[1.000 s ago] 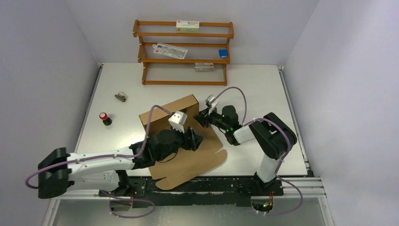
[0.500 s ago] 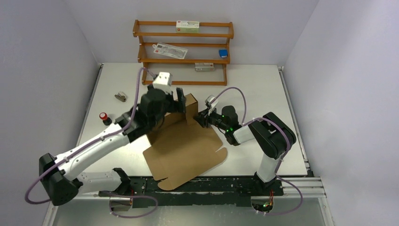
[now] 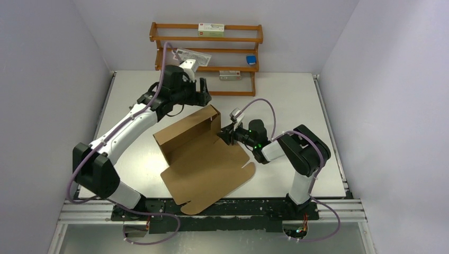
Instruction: Fold the paper box
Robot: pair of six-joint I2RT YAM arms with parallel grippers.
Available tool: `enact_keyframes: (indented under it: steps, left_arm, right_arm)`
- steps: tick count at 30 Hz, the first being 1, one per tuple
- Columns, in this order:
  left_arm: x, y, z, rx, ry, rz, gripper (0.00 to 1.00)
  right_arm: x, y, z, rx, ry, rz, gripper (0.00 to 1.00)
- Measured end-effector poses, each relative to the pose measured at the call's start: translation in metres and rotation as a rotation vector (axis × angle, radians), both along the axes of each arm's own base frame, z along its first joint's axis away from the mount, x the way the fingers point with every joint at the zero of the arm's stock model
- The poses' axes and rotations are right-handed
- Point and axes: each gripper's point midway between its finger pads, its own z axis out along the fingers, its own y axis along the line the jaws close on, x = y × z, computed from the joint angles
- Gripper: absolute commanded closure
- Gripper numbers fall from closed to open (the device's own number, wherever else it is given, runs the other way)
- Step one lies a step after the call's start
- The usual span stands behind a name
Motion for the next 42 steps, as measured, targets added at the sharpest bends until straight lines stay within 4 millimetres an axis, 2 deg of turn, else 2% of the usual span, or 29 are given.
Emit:
enact_keyframes:
  steps: [5,9,16,21,27,33,37,42]
  left_arm:
    - [-0.007,-0.015,-0.037,0.034,0.099,-0.109,0.22]
    - [-0.02,-0.019,-0.057,0.037,0.158,-0.164,0.28]
    - [-0.028,-0.024,-0.061,0.027,0.171,-0.219,0.38]
    - [-0.031,-0.025,-0.065,0.023,0.183,-0.237,0.44]
    - [-0.032,-0.025,-0.065,0.024,0.181,-0.25,0.46]
    - [-0.024,-0.013,-0.065,0.019,0.184,-0.227,0.45]
    - [-0.016,0.0,-0.064,-0.006,0.193,-0.208,0.44]
    - [-0.011,0.006,-0.069,-0.05,0.229,-0.222,0.43]
  right_arm:
    - [0.002,0.003,-0.001,0.0,0.001,0.008,0.58]
    - [0.006,0.007,0.006,0.011,-0.015,0.012,0.57]
    - [0.014,0.015,0.019,0.015,-0.059,0.034,0.56]
    - [0.015,0.019,0.02,0.009,-0.066,0.054,0.55]
    - [0.027,0.025,0.019,-0.014,-0.088,0.063,0.53]
    - [0.036,0.028,0.022,-0.021,-0.115,0.061,0.48]
    - [0.04,0.03,0.029,-0.014,-0.14,0.07,0.46]
    - [0.045,0.039,0.044,0.001,-0.188,0.099,0.42]
